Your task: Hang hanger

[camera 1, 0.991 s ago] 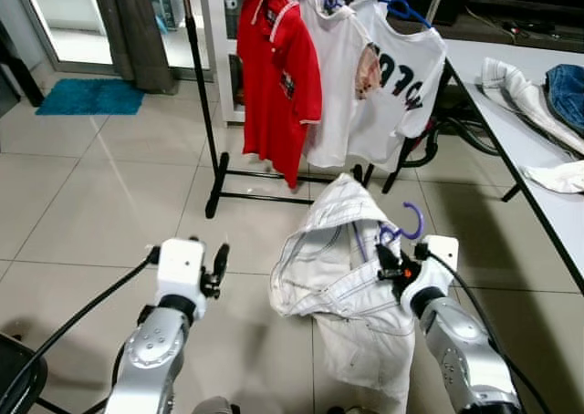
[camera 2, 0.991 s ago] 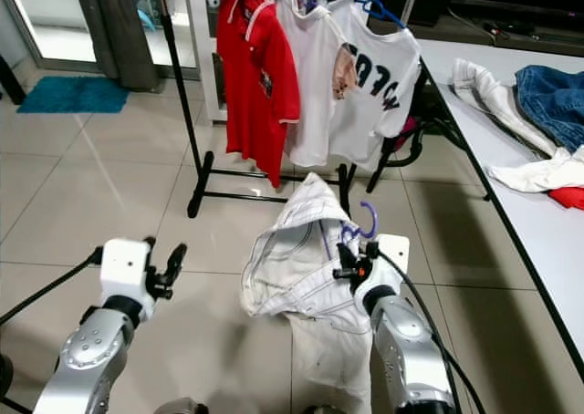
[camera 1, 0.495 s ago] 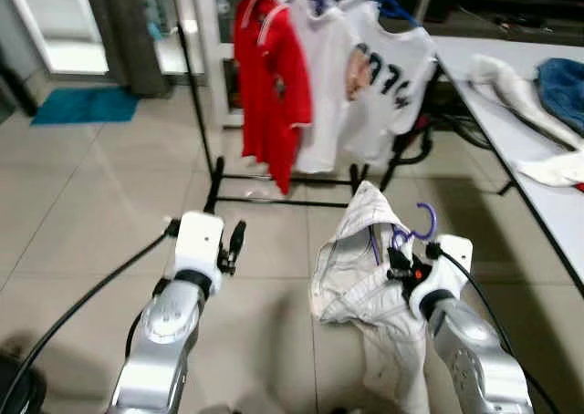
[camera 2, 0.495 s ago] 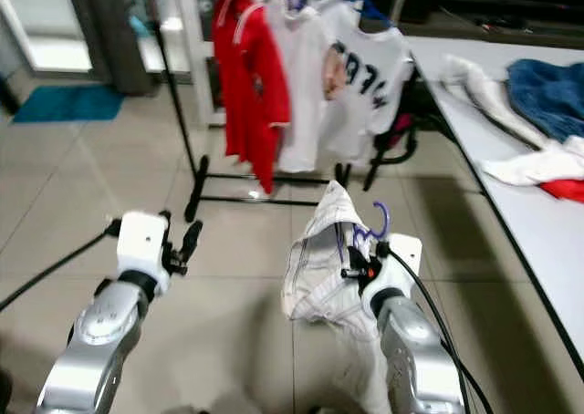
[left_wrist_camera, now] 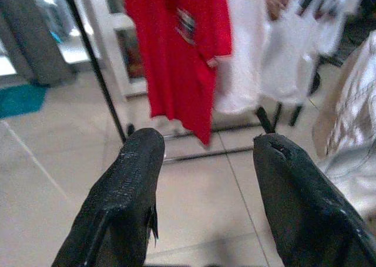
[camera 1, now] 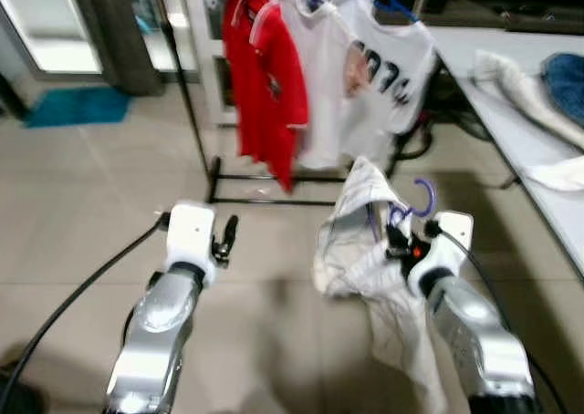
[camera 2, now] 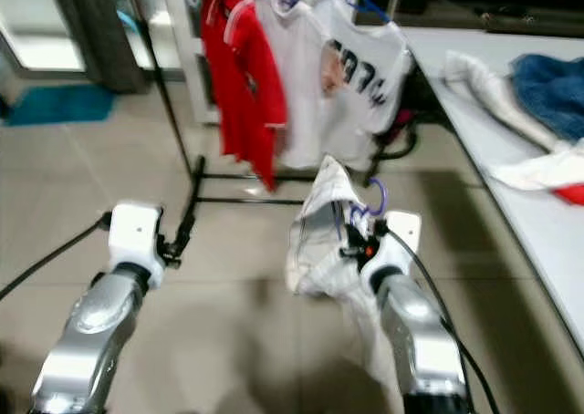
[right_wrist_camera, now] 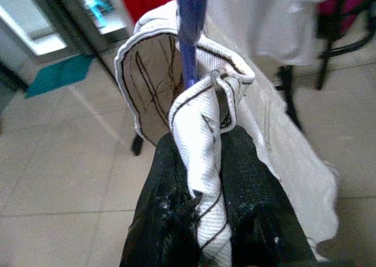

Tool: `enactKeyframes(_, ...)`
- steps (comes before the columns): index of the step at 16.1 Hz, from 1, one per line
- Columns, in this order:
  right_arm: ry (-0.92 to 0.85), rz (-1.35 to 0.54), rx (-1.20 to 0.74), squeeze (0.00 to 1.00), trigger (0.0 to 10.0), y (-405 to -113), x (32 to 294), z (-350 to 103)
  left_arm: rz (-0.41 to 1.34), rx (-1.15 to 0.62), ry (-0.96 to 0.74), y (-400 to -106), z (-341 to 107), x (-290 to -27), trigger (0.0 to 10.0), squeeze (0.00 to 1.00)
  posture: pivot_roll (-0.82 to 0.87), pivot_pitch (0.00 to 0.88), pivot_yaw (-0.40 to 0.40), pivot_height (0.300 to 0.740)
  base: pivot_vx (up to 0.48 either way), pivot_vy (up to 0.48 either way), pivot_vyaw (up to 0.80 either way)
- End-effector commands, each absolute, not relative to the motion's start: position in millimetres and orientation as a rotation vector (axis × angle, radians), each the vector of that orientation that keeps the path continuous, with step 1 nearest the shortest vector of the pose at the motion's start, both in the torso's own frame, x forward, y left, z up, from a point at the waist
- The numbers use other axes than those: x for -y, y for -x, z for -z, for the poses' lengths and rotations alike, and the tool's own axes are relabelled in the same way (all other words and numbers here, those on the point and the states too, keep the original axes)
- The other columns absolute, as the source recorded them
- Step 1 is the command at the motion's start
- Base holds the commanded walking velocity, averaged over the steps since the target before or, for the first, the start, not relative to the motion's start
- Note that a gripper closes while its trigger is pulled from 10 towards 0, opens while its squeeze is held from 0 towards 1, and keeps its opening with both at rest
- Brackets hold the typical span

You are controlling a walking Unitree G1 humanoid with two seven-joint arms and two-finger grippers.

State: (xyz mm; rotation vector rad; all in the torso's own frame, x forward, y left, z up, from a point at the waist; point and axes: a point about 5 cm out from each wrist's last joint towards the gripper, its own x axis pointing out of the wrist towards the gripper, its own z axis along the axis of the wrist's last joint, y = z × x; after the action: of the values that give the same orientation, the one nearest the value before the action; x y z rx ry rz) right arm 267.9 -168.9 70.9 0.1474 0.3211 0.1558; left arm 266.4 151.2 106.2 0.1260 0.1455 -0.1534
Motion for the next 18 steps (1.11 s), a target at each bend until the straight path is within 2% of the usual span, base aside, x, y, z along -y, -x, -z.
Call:
enactKeyframes(1, -0.146, -0.194, -0.219, 0.0, 10.0, -280, 160, -92, 0.15, -0.175, -0.103, -268, -101, -155, 10.0, 0.0, 0.04, 0.0, 0.029, 0.74, 0.349, 0.0, 0.8)
enactKeyframes(2, -0.152, -0.185, -0.19, 0.0, 10.0, -284, 158, -101, 0.162, -0.168, -0.089, -271, -105, -154, 10.0, 0.0, 0.06, 0.0, 0.021, 0.74, 0.349, 0.0, 0.8)
enactKeyframes(4, -0.197, -0.186, -0.18, 0.0, 10.0, -289, 158, -101, 0.156, -0.162, -0.136, -272, -107, -154, 10.0, 0.0, 0.09, 0.0, 0.01, 0.74, 0.341, 0.0, 0.0)
enactKeyframes(8, -0.213, -0.226, -0.186, 0.0, 10.0, -289, 151, -99, 0.145, -0.15, -0.109, -270, -113, -157, 10.0, 0.0, 0.09, 0.0, -0.004, 0.74, 0.322, 0.0, 0.0)
enactKeyframes(14, -0.154, -0.221, -0.217, 0.0, 10.0, -288, 158, -92, 0.103, -0.15, -0.138, -261, -112, -163, 10.0, 0.0, 0.1, 0.019, -0.075, 0.74, 0.317, 0.0, 0.0)
enactKeyframes(18, -0.132, -0.284, -0.206, 0.0, 10.0, -296, 149, -97, 0.104, -0.135, -0.167, -260, -117, -163, 10.0, 0.0, 0.12, 0.037, -0.115, 0.74, 0.314, 0.0, 0.0)
